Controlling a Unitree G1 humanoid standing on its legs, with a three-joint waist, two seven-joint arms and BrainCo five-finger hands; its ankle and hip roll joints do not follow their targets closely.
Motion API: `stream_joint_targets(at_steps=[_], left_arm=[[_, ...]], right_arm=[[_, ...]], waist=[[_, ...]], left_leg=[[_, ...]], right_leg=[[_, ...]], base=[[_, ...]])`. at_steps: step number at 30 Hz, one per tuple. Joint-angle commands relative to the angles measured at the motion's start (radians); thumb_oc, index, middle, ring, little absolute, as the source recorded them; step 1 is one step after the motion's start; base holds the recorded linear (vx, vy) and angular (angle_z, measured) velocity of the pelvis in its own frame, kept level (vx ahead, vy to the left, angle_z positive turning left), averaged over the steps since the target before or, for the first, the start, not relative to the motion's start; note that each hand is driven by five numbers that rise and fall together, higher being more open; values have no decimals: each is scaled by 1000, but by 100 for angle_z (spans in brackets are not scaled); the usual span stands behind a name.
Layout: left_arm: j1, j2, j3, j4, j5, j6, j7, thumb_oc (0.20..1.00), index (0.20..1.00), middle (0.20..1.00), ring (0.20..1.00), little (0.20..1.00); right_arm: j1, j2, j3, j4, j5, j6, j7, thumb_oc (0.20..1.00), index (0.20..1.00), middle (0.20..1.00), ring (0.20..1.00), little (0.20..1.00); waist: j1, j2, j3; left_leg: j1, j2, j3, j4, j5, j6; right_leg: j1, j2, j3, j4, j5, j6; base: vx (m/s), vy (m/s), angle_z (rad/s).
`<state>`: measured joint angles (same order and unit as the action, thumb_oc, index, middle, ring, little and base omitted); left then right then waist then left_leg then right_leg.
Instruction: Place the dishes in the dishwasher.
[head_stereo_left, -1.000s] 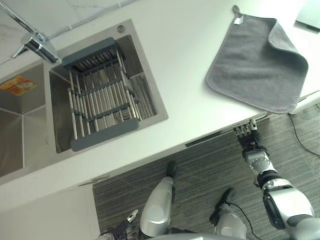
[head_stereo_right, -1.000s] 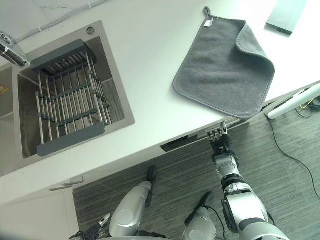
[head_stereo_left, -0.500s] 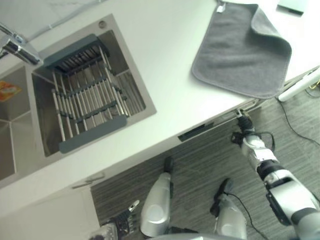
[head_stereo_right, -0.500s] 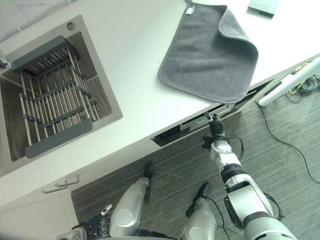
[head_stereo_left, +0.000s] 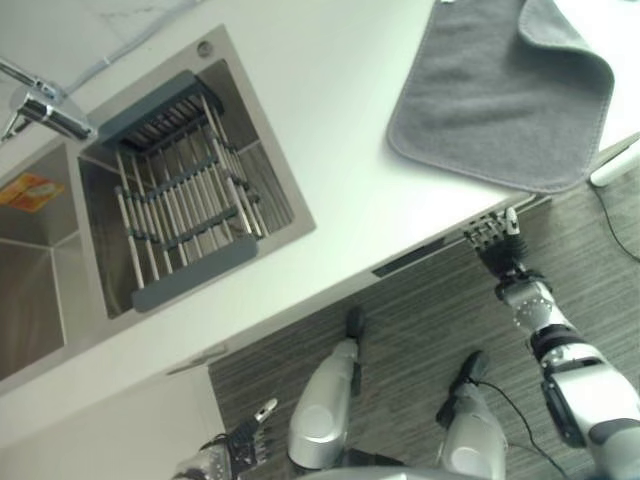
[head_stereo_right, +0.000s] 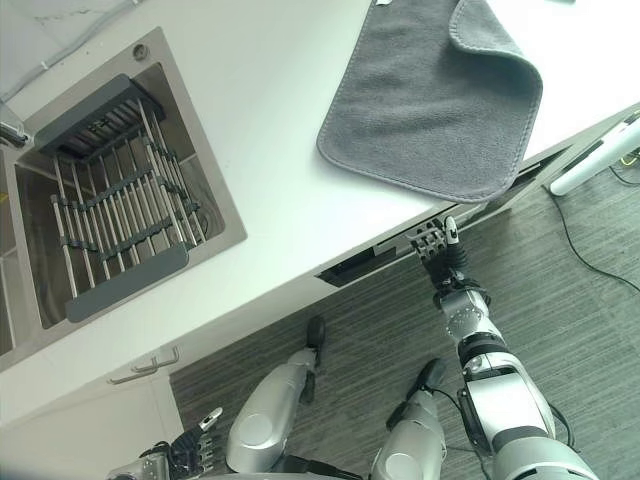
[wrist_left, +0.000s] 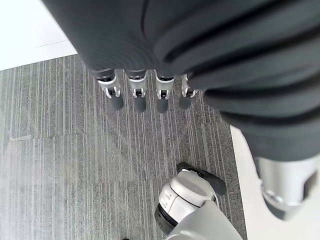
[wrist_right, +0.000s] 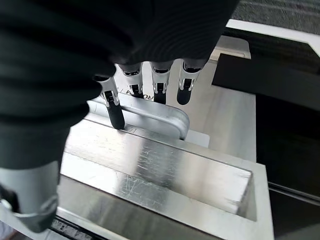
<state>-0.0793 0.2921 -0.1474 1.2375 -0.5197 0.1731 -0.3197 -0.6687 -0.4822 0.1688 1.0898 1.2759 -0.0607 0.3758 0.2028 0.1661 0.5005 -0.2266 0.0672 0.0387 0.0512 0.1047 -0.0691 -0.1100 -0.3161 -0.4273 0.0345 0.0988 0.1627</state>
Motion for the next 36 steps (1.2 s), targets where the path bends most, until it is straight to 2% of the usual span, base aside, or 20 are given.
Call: stream_joint_targets(at_steps=[1, 5, 12, 24, 30, 36], left_arm=[[3, 98, -73, 12, 69, 17, -26, 1000, 1000, 1000, 1000, 1000], [9, 102, -85, 0, 57, 16, -26, 1000, 1000, 1000, 1000, 1000], [17, 115, -93, -18, 39, 17, -39, 1000, 1000, 1000, 1000, 1000], [25, 132, -79, -27, 52, 23, -58, 1000, 1000, 1000, 1000, 1000], [24, 123, -59, -10, 54, 18, -56, 1000, 1000, 1000, 1000, 1000], [28, 79, -23, 42, 36, -26, -39, 1000, 1000, 1000, 1000, 1000]], right_arm=[[-413, 140, 104, -152, -3, 57, 316, 1000, 1000, 1000, 1000, 1000], [-425, 156, 107, -167, 58, 78, 375, 1000, 1000, 1000, 1000, 1000], [-499, 155, 119, -178, 47, 78, 412, 1000, 1000, 1000, 1000, 1000], [-540, 144, 158, -166, -6, 72, 356, 1000, 1000, 1000, 1000, 1000], [-480, 154, 139, -92, -3, 62, 286, 1000, 1000, 1000, 1000, 1000], [-264, 206, 90, -34, 4, 67, 276, 1000, 1000, 1000, 1000, 1000]], waist=[[114, -1, -33], [127, 4, -25], [148, 10, -16], [169, -7, -10], [158, -28, -26], [123, -61, -70]], left_leg=[[-23, -40, 46, 83, -63, 38], [-29, -44, 37, 90, -63, 42], [-38, -52, 22, 84, -58, 44], [-42, -44, 10, 78, -50, 45], [-18, -30, 18, 53, -47, 41], [39, -6, 45, 10, -41, 32]], right_leg=[[-69, -112, -1, 221, -56, 27], [-69, -121, -10, 231, -57, 31], [-71, -124, -14, 196, -31, 47], [-64, -121, -26, 171, -12, 56], [-50, -103, -24, 149, -9, 54], [-13, -71, -21, 117, -5, 44]], base=[[46, -5, 1], [20, -1, 0], [0, 0, 0], [-8, -3, 2], [-33, -15, 0], [-15, 0, 1]])
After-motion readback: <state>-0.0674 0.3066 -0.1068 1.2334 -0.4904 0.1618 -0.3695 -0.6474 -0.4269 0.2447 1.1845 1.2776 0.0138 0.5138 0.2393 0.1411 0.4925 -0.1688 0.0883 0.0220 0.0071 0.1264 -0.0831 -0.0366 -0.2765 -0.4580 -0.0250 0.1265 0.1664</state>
